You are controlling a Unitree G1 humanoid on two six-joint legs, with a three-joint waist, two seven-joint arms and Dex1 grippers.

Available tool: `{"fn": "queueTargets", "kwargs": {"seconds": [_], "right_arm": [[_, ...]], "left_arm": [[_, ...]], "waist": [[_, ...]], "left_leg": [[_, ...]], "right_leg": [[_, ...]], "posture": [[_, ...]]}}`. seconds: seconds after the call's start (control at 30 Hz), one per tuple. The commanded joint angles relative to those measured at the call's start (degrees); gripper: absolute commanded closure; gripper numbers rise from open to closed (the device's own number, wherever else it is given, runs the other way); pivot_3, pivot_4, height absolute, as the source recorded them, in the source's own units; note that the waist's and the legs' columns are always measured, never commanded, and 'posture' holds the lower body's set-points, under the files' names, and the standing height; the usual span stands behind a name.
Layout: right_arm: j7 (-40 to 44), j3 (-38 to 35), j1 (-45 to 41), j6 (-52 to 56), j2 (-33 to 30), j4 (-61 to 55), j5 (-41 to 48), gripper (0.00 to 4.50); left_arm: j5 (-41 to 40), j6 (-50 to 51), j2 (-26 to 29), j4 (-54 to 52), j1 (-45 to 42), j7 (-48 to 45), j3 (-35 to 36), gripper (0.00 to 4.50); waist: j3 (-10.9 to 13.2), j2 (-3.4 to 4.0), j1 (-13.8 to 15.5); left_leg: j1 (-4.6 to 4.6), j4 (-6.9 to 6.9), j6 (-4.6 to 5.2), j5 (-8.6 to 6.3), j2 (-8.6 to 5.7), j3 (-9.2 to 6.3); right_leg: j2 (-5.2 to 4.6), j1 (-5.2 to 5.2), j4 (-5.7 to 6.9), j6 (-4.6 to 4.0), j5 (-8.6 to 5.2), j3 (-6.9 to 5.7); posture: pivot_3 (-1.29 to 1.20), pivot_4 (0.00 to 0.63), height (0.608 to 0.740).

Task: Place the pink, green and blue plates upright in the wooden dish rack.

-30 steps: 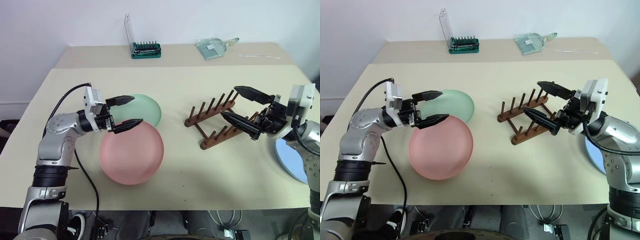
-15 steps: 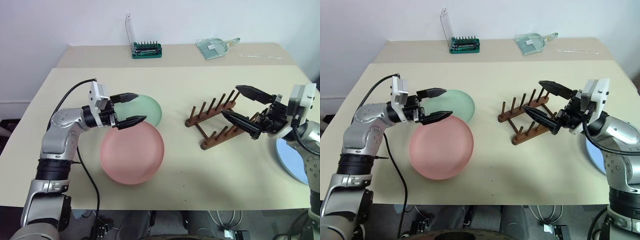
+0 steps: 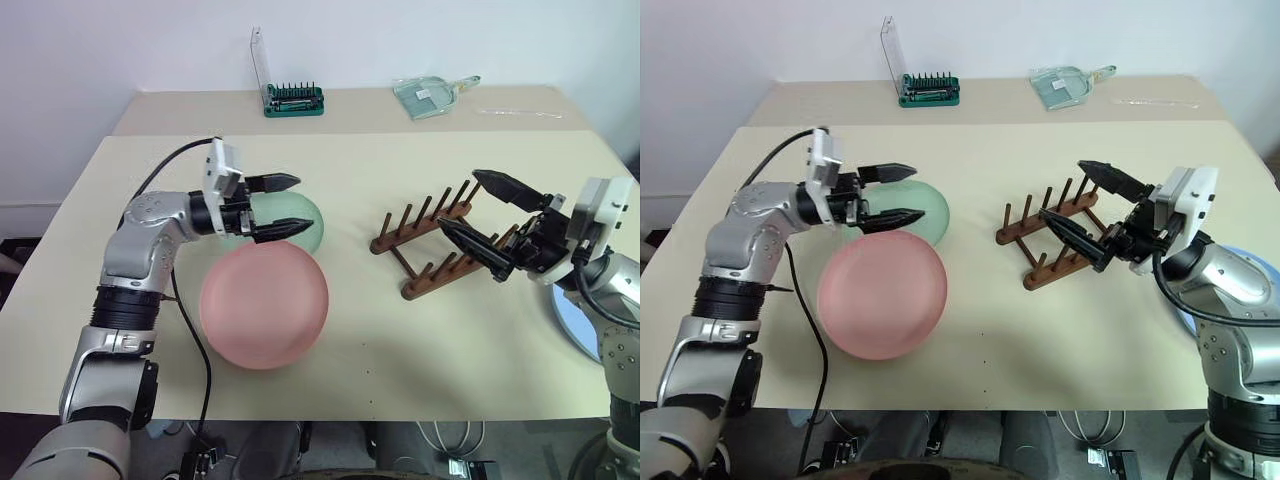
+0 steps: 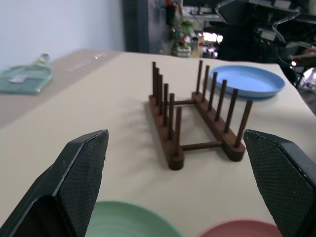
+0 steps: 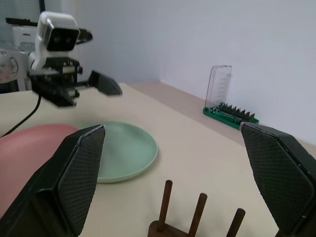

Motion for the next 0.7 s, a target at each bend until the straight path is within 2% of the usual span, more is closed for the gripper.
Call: {"fn": "queueTargets", "kwargs": {"seconds": [0.03,0.1,0.27,0.33,0.37,0.4,0.5,0.57,0.7], "right_arm": [[1.71,-1.97,0.11,-3.98,0.09,1.83,-1.49,0.04],[1.46,-2.21,0.31,-5.39,0.47,2.52,-2.42,0.04],[-0.55,-2.08,1.07,-6.57,2.28,0.81,-2.24,0.04],[-0.26,-2.72,0.93,-7.28,2.10,1.90,-2.43,0.04],[-0.37,-2.60,0.63,-7.49,2.06,2.28,-2.63,0.04],[-0.20,-2.72,0.40,-8.03,1.82,2.89,-3.05,0.04],[-0.55,-2.66,0.06,-8.76,1.82,3.13,-3.78,0.04],[-0.82,-2.72,0.32,-8.82,2.12,2.84,-3.73,0.04],[-1.52,-2.59,1.29,-9.43,2.77,2.30,-4.20,0.04]], "left_arm": [[2.24,8.24,1.31,-3.65,-6.34,-0.17,-5.67,0.00],[4.95,7.10,-0.03,-3.42,-8.69,1.65,-7.72,0.00],[6.70,15.78,-4.85,-7.09,-10.61,8.26,-12.09,0.00],[12.72,15.86,-4.30,-9.80,-11.33,8.30,-20.04,0.00],[14.61,15.39,-3.87,-10.26,-11.57,8.09,-22.21,0.00],[14.77,15.94,-5.82,-8.33,-13.01,7.71,-23.58,0.00],[15.84,18.00,-9.74,-3.84,-15.64,8.84,-25.22,0.00],[17.36,17.89,-10.31,-3.64,-15.83,9.20,-26.48,0.00],[17.23,24.35,-14.32,-4.89,-15.68,12.00,-28.02,0.00]], "waist": [[0.02,-0.04,0.05],[0.02,-0.04,0.10],[0.01,-0.02,-0.19],[0.01,-0.02,-0.28],[0.01,-0.02,-0.26],[0.01,-0.02,-0.14],[0.02,-0.04,0.20],[0.02,-0.03,0.03],[0.01,-0.01,-0.06]], "left_leg": [[0.00,0.00,0.01,0.00,0.00,-0.01],[0.01,0.02,0.17,-0.09,-0.01,-0.01],[0.04,0.01,-0.10,0.06,-0.01,0.01],[0.01,0.01,-0.14,0.08,-0.01,0.02],[0.04,0.01,-0.14,0.08,0.00,0.05],[0.03,0.00,-0.14,0.08,0.00,0.05],[-0.01,0.02,0.07,-0.02,-0.06,0.01],[0.02,0.03,0.15,-0.07,-0.07,0.01],[0.02,0.01,-0.11,0.08,-0.03,0.03]], "right_leg": [[0.01,-0.01,0.01,0.00,0.00,0.00],[0.02,0.02,0.02,0.01,0.00,0.00],[0.02,0.03,0.00,0.03,0.01,0.03],[0.03,-0.02,0.02,0.03,0.01,0.05],[0.03,-0.01,0.04,0.03,0.01,0.06],[0.03,-0.02,0.03,0.03,0.01,0.06],[0.02,0.04,-0.01,0.10,0.05,0.05],[0.02,0.05,-0.02,0.11,0.06,0.05],[0.04,0.02,-0.01,0.12,0.05,0.08]], "posture": [[0.00,0.150,0.740],[0.00,0.150,0.740],[0.00,0.150,0.740],[0.00,0.150,0.740],[0.00,0.150,0.740],[0.00,0.150,0.740],[0.00,0.150,0.740],[0.00,0.150,0.740],[0.00,0.150,0.740]]}}
